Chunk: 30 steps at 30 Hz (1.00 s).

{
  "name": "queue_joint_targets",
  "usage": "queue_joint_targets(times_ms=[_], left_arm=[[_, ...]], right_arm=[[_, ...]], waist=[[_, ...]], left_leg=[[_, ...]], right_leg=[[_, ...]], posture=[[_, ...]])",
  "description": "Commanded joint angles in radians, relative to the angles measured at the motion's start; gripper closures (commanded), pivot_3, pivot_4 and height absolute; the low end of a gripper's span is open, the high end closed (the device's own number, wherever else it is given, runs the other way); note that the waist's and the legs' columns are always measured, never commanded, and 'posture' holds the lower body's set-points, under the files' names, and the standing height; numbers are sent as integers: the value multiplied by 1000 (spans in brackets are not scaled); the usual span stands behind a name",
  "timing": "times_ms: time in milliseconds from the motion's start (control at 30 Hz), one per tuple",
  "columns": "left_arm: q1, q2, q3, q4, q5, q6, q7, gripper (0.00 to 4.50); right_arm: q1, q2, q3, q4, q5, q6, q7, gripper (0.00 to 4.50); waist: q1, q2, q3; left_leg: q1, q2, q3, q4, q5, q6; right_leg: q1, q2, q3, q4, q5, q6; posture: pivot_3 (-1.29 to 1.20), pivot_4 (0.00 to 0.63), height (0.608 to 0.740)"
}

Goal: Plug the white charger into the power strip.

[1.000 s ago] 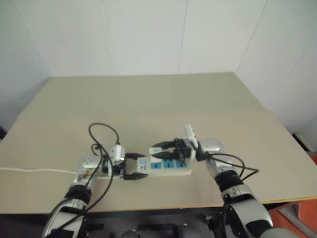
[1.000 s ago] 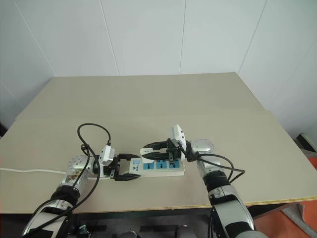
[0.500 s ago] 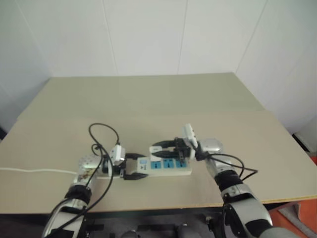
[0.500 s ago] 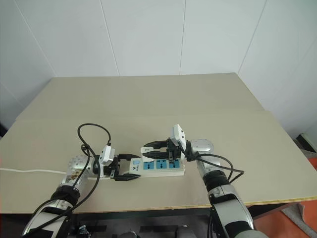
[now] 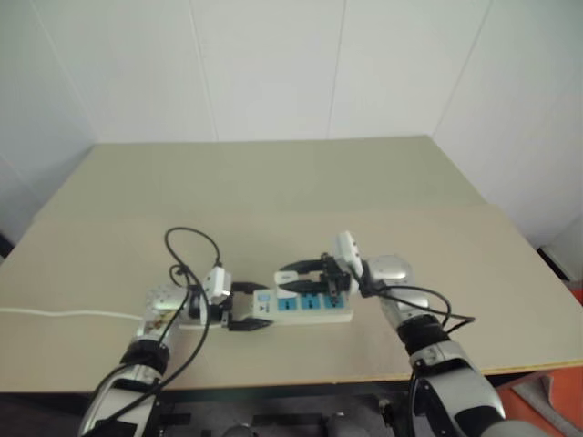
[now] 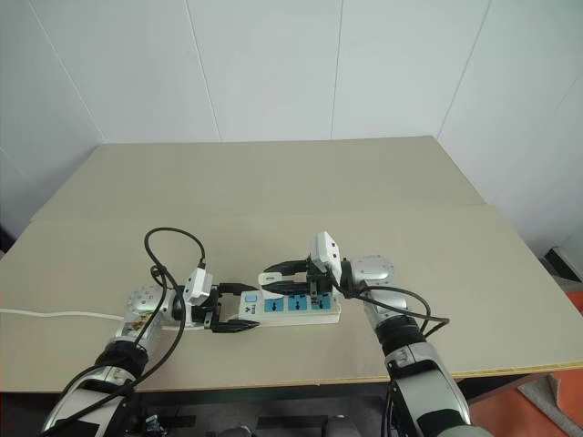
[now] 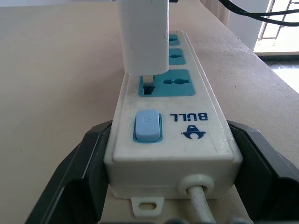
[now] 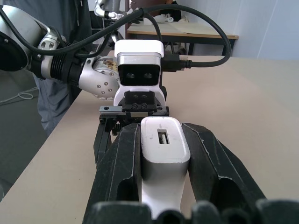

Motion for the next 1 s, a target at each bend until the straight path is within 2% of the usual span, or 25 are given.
queue_joint_targets(times_ms=[33, 233, 633, 1000], left_arm=[[4, 9, -15, 13, 43, -20, 11, 1223], [7, 5, -18, 10, 45, -23, 15, 1223], [5, 3, -29, 20, 53, -35, 18, 1223], [4, 0, -34, 30, 58, -51, 23, 1223]], right_arm=[[22, -15, 35, 22, -73, 14, -49, 3346], [21, -22, 47, 19, -77, 76, -91, 3346], [78, -55, 57, -90, -50, 146, -69, 3346], [99, -37, 74, -121, -56, 167, -90, 3346]], waist=[[0, 0, 0], [0, 0, -1], [1, 0, -3], [2, -1, -4]], left_leg=[[1, 0, 0, 0, 0, 0], [7, 0, 0, -1, 0, 0], [6, 0, 0, -2, 0, 0], [5, 0, 0, -2, 0, 0]], right_leg=[[1, 0, 0, 0, 0, 0], [6, 0, 0, 0, 0, 0], [6, 0, 0, -2, -1, 0], [5, 0, 0, -2, -1, 1]], posture=[[0, 150, 740], [0, 150, 740], [0, 150, 740], [0, 150, 740]])
